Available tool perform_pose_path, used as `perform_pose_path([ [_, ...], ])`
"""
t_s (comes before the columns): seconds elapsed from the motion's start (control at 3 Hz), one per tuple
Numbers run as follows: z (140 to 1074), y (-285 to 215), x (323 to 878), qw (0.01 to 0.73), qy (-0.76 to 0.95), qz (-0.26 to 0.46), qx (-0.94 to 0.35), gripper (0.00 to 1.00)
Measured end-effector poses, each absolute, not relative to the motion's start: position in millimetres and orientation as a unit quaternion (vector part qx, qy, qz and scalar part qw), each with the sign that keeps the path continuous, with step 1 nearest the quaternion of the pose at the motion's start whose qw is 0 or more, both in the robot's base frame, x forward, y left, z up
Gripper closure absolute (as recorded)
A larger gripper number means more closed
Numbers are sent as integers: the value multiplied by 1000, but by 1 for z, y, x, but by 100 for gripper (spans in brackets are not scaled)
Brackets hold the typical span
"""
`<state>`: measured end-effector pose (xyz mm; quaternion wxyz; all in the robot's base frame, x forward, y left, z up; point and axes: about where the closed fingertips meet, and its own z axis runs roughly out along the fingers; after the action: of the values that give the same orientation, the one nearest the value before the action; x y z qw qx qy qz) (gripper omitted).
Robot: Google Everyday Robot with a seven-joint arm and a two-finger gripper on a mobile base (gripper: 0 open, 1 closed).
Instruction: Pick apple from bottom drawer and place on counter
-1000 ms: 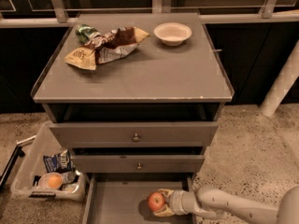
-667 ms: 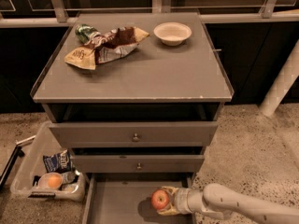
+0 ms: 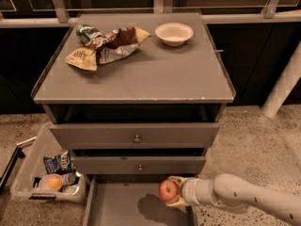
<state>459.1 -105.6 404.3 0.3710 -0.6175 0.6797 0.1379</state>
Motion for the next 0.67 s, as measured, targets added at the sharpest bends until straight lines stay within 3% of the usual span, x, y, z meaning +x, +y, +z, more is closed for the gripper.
perform_pose_path([
  [0.33, 469, -117, 472, 375, 674, 102, -629, 100],
  [0.67, 469, -117, 472, 375, 674, 102, -629, 100],
])
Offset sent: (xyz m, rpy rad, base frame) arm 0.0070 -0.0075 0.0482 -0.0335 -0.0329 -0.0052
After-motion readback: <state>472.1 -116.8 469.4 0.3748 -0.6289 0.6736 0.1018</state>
